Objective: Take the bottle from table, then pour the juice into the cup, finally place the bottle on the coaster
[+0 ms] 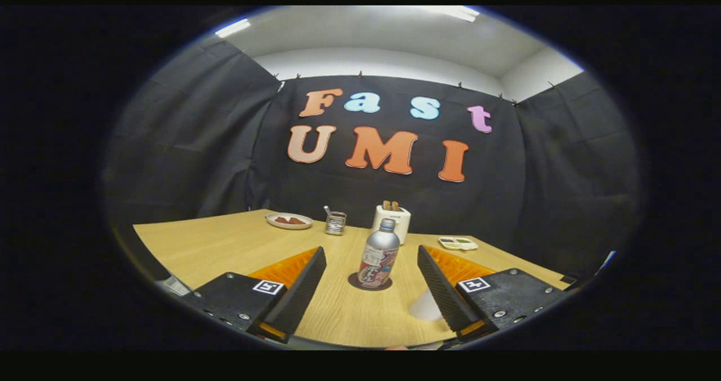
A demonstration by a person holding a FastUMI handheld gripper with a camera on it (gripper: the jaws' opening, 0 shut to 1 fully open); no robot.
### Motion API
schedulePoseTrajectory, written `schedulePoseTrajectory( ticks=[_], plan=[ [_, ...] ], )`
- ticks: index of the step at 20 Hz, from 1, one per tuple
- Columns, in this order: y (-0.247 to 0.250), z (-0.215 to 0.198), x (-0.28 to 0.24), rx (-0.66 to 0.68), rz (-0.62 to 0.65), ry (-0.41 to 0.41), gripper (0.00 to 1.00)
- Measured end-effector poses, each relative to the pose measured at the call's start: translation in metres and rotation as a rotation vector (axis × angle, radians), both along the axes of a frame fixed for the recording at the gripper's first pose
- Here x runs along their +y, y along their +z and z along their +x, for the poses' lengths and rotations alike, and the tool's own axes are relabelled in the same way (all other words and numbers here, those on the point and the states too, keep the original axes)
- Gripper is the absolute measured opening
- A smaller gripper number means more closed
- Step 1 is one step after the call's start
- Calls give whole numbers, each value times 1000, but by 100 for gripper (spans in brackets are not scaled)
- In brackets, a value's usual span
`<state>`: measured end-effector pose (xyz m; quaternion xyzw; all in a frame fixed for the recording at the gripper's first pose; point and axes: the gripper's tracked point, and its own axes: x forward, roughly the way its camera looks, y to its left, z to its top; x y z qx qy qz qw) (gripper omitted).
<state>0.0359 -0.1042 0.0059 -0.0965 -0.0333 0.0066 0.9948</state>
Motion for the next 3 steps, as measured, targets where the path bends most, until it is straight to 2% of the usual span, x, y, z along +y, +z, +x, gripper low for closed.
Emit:
schedulePoseTrajectory(
  ticks=[3],
  plan=[
    [0,0,3,5,26,29,96]
  ],
)
